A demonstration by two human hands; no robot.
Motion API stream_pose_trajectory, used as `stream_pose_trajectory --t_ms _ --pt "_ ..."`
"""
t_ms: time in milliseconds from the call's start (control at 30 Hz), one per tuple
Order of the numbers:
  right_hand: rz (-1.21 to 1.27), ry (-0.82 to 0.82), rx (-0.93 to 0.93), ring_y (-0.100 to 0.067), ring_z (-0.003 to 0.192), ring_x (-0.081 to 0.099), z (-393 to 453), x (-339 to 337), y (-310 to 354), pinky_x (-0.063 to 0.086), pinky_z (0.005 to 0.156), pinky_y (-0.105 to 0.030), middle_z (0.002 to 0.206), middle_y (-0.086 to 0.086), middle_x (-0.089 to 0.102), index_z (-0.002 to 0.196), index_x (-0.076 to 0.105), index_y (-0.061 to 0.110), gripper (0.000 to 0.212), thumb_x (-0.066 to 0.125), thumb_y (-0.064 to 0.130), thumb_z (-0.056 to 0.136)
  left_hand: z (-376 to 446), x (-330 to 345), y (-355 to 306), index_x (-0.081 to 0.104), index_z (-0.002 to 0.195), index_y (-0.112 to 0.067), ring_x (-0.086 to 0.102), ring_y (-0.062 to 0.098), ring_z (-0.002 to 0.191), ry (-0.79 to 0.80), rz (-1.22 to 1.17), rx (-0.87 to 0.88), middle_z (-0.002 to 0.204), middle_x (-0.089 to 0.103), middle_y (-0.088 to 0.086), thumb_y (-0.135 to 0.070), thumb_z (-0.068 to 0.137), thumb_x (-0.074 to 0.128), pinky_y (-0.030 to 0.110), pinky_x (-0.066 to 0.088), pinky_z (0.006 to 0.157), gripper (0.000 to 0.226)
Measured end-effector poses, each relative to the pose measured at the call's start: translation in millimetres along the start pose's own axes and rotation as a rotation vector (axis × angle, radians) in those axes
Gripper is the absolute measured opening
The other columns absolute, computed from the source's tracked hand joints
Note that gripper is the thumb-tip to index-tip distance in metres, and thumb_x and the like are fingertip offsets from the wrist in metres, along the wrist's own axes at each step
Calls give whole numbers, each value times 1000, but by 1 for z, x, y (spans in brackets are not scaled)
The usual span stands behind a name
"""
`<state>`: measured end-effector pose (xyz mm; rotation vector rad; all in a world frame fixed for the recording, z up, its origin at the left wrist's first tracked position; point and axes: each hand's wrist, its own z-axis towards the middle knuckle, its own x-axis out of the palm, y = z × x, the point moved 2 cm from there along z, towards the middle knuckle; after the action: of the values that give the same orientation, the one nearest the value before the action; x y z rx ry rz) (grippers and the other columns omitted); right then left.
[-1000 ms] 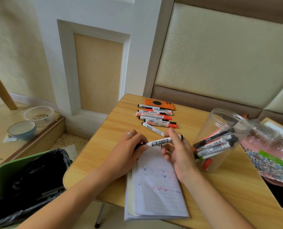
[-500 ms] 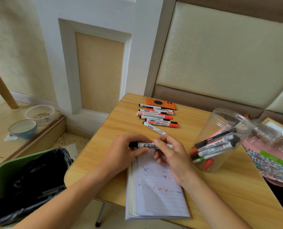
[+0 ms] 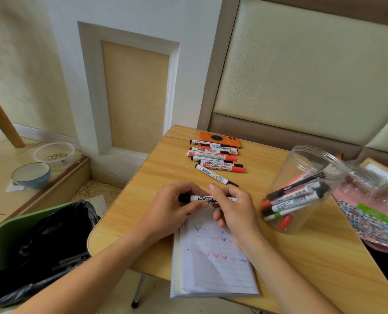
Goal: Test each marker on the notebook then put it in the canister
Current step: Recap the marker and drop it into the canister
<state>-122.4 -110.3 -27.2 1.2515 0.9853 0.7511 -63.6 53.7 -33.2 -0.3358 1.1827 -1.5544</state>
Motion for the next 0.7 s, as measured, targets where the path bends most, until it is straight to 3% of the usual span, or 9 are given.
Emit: stream_pose_trajectory --t_ms 100,200,300,400,467,567,700 --pt "-3 -8 -3 -18 45 53 0 0 1 41 44 -24 57 -9 62 80 62 10 34 70 38 97 1 1 -1 75 97 -26 69 9 87 14 17 -22 90 74 -14 -30 88 77 18 49 73 11" --pt "109 0 -10 -18 59 60 1 -3 6 47 52 -26 68 -6 61 89 59 9 17 64 20 101 4 1 3 70 98 -31 64 7 90 8 108 -61 93 71 -14 -34 88 75 24 50 76 11" --pt "120 -23 -100 -21 63 64 0 -13 19 51 55 -30 78 -5 61 97 56 7 4 59 5 98 0 3 9 60 121 -38 52 2 107 44 295 -115 113 57 -13 -37 88 74 24 47 92 36" --pt "2 -93 -262 -24 64 71 -5 -29 42 57 58 -35 74 1 67 99 57 10 9 66 8 98 -7 9 10 41 143 -36 42 9 121 79 386 -178 129 46 -8 -39 89 72 28 41 102 62" --pt "-94 -190 -386 -22 61 72 -11 -44 61 59 58 -40 73 4 70 99 58 15 9 67 13 98 -9 11 12 36 146 -34 40 13 124 79 441 -207 134 44 -5 -42 91 67 32 37 105 64" --pt "-229 -368 -546 -15 58 70 -18 -76 92 60 61 -41 68 -1 70 102 57 19 7 63 19 101 -12 14 16 43 139 -37 38 15 130 91 645 -204 137 43 -6 -57 92 50 39 23 112 52" --pt "-371 -581 -733 -18 67 71 -17 -124 125 59 66 -47 83 -3 70 106 51 23 6 56 25 102 -14 18 16 48 134 -36 41 15 130 131 720 -215 136 46 -6 -69 78 18 39 20 112 72"
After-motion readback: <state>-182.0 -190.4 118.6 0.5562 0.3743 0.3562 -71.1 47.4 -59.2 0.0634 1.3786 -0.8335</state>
